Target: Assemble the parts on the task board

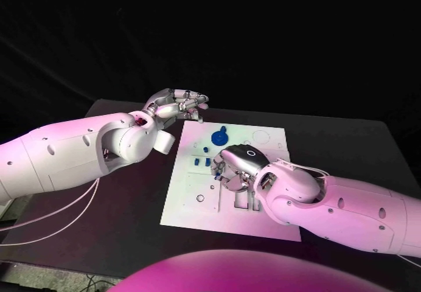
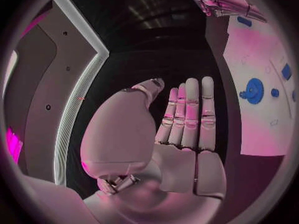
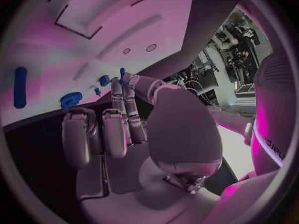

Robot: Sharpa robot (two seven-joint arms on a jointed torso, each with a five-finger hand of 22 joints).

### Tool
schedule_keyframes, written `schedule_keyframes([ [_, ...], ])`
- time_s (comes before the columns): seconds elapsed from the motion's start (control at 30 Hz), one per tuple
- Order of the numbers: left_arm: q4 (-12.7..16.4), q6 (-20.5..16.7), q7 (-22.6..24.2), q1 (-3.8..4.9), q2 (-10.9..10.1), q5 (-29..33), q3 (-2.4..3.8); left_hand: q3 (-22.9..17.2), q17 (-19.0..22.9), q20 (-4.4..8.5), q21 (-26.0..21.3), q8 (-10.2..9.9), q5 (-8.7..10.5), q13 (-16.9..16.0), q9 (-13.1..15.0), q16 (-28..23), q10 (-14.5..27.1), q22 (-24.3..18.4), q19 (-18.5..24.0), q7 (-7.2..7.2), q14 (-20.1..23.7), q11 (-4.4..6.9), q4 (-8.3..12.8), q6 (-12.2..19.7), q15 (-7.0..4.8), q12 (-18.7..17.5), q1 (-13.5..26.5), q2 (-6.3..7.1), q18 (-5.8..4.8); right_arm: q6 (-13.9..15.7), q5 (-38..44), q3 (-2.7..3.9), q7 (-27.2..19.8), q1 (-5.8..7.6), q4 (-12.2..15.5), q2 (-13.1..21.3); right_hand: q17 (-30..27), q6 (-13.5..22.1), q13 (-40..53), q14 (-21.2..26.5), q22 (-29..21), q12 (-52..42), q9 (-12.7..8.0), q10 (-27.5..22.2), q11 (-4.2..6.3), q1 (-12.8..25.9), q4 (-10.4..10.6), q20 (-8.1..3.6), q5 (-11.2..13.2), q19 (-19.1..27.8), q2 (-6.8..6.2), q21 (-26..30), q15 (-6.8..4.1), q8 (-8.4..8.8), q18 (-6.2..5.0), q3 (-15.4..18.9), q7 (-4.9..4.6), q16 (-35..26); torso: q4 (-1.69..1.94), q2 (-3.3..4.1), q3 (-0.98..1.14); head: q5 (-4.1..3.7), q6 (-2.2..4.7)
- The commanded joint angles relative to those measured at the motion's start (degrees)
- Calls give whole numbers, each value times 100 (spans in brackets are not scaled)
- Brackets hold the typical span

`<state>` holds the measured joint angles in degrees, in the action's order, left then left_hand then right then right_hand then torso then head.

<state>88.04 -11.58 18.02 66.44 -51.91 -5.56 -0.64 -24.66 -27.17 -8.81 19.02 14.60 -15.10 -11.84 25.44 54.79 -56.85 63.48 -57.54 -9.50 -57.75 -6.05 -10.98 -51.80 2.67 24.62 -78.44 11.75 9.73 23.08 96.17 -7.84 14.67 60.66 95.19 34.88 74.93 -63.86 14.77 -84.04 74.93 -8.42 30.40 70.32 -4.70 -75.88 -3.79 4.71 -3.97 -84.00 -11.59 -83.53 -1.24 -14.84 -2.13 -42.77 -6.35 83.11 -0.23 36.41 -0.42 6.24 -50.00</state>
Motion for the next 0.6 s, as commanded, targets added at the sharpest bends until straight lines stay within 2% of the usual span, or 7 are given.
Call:
schedule_keyframes([
  [0.03,14,35,51,3,29,-9,5,12,7,1,-31,23,-32,8,4,-35,1,-1,-47,10,11,-25,37,47,7,-27,-41,0,49,-94,65,-5,-120,-62,-83,-67,56,13,205,-295,1320,-7,7,249,231,-2,-1,-35,-23,-312,69,-10,-52,-9,71,-46,4,16,1,2,3,65,0],
  [0.23,4,52,43,4,63,-10,5,12,7,1,-31,23,-32,8,4,-35,1,-1,-47,10,11,-25,37,47,7,-27,-41,0,49,-120,102,-12,-140,-167,-214,-193,64,16,206,-297,1322,-3,8,246,230,1,-3,-35,-27,-316,70,-18,-52,-7,72,-48,3,21,4,4,9,123,0],
  [0.47,2,64,25,4,65,-10,5,13,7,0,-34,28,-33,10,4,-37,1,1,-48,8,13,-26,37,47,9,-28,-45,-6,48,-157,118,-21,-150,-215,-292,-249,61,21,208,-297,1322,2,11,244,228,7,-5,-35,-30,-315,70,-16,-51,-6,72,-49,1,19,-6,9,9,168,0],
  [0.6,3,74,12,5,61,-10,5,13,7,0,-34,28,-33,10,4,-37,1,1,-48,8,13,-26,37,47,9,-28,-45,-6,48,-195,121,-26,-147,-225,-318,-247,61,21,208,-297,1322,2,11,244,228,7,-5,-35,-30,-315,70,-16,-51,-6,72,-49,1,19,0,5,7,175,0],
])
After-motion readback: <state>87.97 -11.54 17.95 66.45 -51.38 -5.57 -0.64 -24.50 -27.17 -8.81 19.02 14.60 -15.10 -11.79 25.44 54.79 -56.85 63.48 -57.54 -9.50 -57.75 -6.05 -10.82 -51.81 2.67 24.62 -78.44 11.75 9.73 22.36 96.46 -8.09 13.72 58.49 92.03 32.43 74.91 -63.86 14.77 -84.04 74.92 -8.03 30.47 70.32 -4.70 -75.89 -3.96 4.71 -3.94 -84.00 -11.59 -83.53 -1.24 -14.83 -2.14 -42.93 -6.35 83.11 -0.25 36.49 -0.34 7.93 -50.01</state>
